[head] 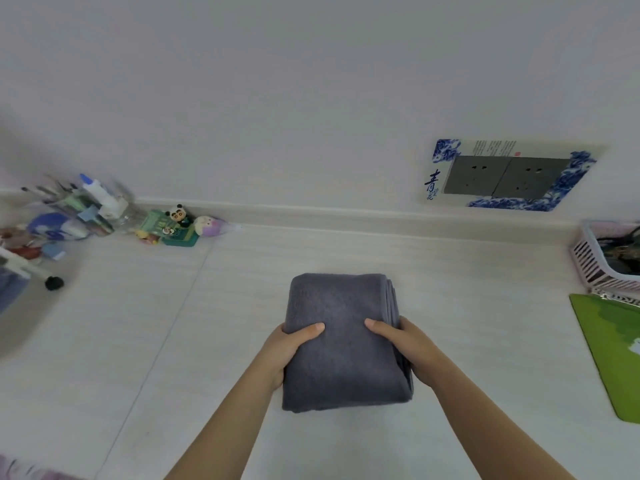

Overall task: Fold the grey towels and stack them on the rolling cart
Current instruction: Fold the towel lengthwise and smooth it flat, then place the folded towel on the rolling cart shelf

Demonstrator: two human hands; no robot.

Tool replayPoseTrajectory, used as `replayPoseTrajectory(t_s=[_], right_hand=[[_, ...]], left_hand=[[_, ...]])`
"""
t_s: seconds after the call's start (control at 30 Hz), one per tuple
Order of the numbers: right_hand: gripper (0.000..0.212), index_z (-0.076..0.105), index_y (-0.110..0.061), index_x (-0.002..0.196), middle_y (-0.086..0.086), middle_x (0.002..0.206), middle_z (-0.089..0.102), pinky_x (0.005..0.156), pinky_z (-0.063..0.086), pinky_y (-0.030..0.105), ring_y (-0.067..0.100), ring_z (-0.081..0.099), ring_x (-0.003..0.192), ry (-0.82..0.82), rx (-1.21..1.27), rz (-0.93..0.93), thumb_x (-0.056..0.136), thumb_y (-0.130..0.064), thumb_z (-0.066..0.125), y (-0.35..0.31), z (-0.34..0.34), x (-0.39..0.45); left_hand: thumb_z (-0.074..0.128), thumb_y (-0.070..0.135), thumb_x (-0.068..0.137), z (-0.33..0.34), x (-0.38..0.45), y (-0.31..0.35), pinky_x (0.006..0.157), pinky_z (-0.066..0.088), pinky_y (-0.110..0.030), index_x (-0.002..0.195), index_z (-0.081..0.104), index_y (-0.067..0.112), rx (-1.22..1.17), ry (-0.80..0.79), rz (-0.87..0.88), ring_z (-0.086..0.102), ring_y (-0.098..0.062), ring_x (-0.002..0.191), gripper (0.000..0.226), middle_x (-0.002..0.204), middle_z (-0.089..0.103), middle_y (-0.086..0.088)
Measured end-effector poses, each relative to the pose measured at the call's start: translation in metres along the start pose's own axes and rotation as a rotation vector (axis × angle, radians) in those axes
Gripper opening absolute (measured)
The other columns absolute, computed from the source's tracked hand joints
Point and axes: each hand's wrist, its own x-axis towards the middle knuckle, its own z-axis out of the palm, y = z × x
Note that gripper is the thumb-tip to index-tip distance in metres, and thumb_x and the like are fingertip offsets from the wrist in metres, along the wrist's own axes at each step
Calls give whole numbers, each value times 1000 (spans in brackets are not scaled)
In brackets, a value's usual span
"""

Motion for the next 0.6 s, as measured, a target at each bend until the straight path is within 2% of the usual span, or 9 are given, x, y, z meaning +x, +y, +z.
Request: replayPoseTrajectory(t_s=[0.07,0.13,0.23,0.33,0.43,0.5,0.6], right_hand=[[72,46,-17,128,0,118,62,85,55,36,19,65,101,-56,-59,-50,70,-45,78,-12,22,2],[76,46,-18,129,-2,119,62,87,55,36,16,65,101,-126,-138,-116,68,-48,79,-26,53,3],[74,40,-21,131,-5,123,57,80,54,26,11,62,103,-168,-230,-200,72,-42,79,-46,105,2],[70,38,-25,136,-9,124,56,74,51,18,5,58,104,-186,-270,-314,76,-34,75,-65,155,0],[64,43,-29,134,-12,121,59,80,52,21,5,60,104,-220,-286,-395,79,-32,74,-86,211,0],[64,45,-30,133,-11,121,61,87,52,28,7,62,105,-258,-298,-424,77,-36,75,-99,248,-1],[64,49,-30,131,-11,118,64,87,53,30,8,64,103,-327,-299,-464,73,-40,74,-120,299,-1]], left_hand=[[90,40,56,-22,-9,8,87,55,-45,118,61,14,-14,66,41,68,-27,98,73,108,71,-7],[86,36,64,-51,-21,19,81,57,-42,116,60,14,-41,143,76,67,-27,97,63,109,69,-8],[81,32,71,-94,-40,36,73,56,-36,113,59,13,-92,224,136,66,-26,95,51,108,68,-7],[81,32,72,-138,-55,51,72,56,-36,112,58,13,-102,276,190,66,-25,94,50,108,67,-7],[79,39,72,-192,-72,68,78,57,-40,119,55,12,-100,323,260,66,-26,96,60,112,66,-7],[75,45,75,-230,-85,77,80,55,-41,124,47,13,-101,349,296,64,-25,100,64,117,62,-5],[66,41,84,-280,-107,92,78,51,-37,136,33,23,-144,355,325,59,-22,103,64,122,54,-2]])
